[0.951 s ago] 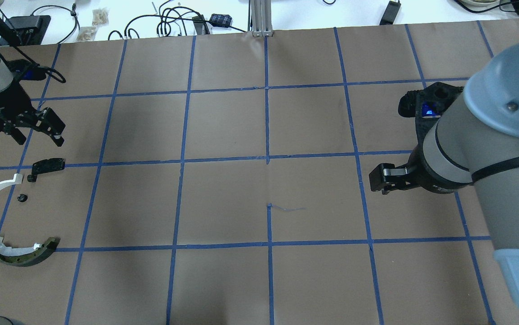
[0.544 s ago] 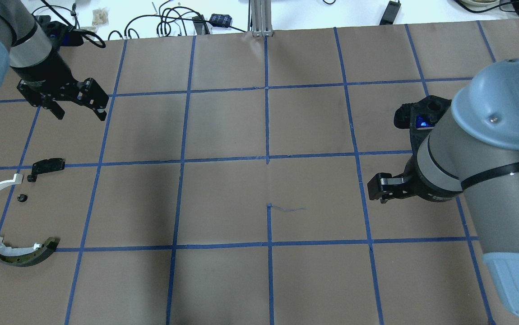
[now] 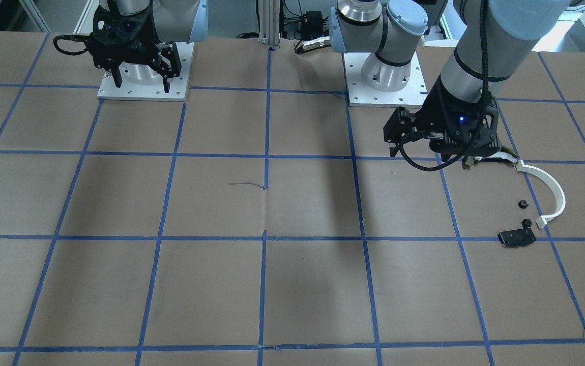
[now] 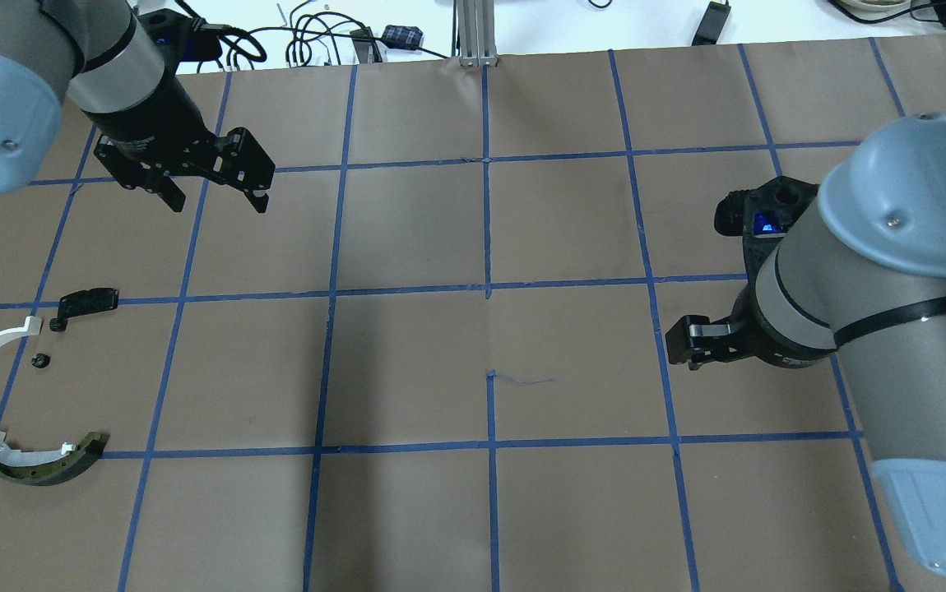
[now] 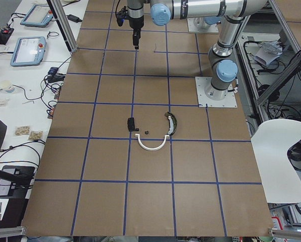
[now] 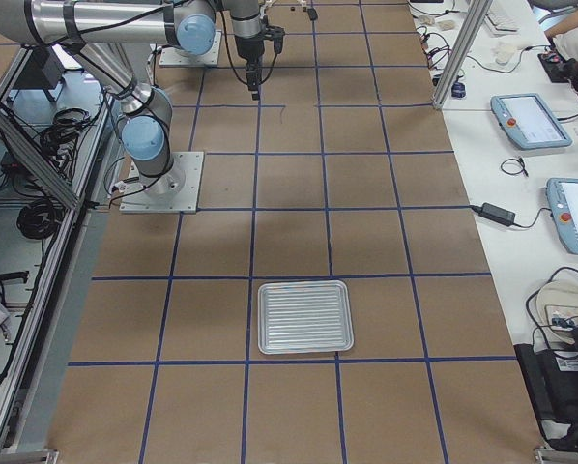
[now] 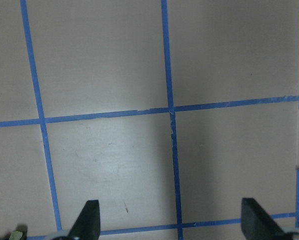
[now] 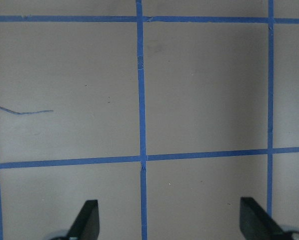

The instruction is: Place bearing gear from tray to pile

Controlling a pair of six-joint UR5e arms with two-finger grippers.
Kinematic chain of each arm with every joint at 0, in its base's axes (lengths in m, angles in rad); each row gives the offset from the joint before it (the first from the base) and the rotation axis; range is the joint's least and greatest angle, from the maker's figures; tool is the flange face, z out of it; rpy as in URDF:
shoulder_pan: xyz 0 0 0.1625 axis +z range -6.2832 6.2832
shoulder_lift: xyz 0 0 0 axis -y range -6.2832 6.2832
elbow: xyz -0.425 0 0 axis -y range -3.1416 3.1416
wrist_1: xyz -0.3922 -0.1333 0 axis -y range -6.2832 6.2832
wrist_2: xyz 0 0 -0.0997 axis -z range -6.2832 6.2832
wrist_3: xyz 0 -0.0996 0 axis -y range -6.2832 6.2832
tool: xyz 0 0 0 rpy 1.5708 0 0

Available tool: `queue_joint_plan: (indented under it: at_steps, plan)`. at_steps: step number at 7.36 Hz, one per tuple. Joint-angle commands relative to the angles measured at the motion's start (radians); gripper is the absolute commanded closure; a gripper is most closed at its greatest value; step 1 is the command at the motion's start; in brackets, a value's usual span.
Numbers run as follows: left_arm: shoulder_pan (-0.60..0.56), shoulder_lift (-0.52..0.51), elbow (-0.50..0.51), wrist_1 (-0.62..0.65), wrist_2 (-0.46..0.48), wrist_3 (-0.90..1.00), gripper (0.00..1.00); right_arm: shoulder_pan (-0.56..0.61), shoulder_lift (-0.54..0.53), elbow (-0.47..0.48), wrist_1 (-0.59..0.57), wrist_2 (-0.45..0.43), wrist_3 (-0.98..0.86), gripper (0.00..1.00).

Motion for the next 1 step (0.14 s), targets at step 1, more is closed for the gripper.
queue_joint_plan:
  at_steps: [1]
  plan:
    - [-0.005, 0.017, -0.003, -0.028, 0.003, -0.002, 0.00, -0.005, -0.002, 0.052, -0.165, -0.001, 0.000, 0.00]
